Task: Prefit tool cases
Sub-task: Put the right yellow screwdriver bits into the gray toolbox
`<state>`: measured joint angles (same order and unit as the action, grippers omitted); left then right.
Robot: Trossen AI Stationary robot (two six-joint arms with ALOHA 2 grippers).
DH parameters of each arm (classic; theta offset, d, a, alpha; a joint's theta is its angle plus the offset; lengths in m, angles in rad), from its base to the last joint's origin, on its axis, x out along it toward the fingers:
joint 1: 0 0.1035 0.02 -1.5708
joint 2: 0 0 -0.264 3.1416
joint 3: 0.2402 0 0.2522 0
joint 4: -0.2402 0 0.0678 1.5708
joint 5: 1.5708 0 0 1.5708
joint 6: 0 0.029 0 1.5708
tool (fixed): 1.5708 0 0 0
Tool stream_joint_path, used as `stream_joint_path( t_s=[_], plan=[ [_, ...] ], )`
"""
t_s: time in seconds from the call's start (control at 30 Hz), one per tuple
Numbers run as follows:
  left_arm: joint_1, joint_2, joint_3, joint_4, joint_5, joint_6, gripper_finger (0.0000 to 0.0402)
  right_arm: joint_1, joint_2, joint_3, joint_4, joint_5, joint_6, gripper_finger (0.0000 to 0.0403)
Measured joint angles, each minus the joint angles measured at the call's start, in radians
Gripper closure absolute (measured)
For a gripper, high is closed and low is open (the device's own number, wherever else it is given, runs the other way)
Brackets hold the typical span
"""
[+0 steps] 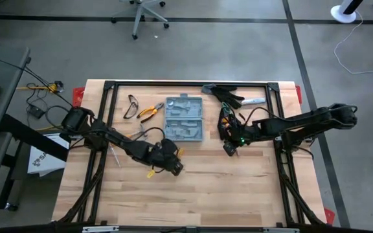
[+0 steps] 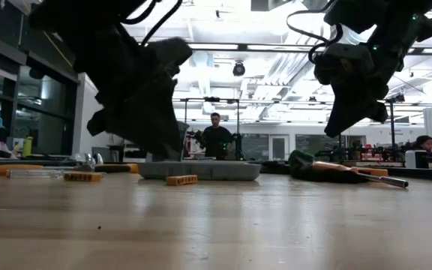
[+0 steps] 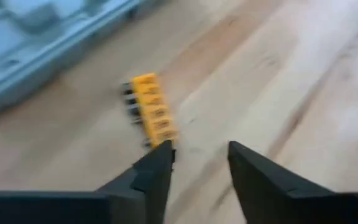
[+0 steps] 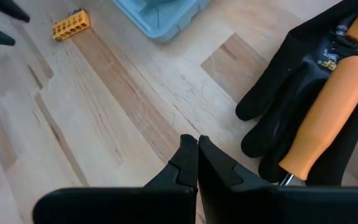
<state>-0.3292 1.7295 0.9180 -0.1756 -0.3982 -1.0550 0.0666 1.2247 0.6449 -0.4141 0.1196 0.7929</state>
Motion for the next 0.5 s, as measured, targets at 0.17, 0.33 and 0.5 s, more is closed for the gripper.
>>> stream_joint_path(
  t_s=[0.17, 0.33, 0.5],
  plan=[
    [-0.002, 0.006, 0.000, 0.018, -0.007, 0.016, 0.0386, 0.000, 0.000, 0.000, 0.000, 0.000, -0.009, 0.0403],
    [0.026, 0.043, -0.001, 0.026, 0.027, 0.050, 0.0396, 0.000, 0.000, 0.000, 0.001, 0.000, -0.016, 0.0403],
    [0.036, 0.080, 0.001, 0.146, 0.061, 0.077, 0.0401, 0.000, 0.000, 0.000, 0.000, -0.001, -0.016, 0.0403]
  ],
)
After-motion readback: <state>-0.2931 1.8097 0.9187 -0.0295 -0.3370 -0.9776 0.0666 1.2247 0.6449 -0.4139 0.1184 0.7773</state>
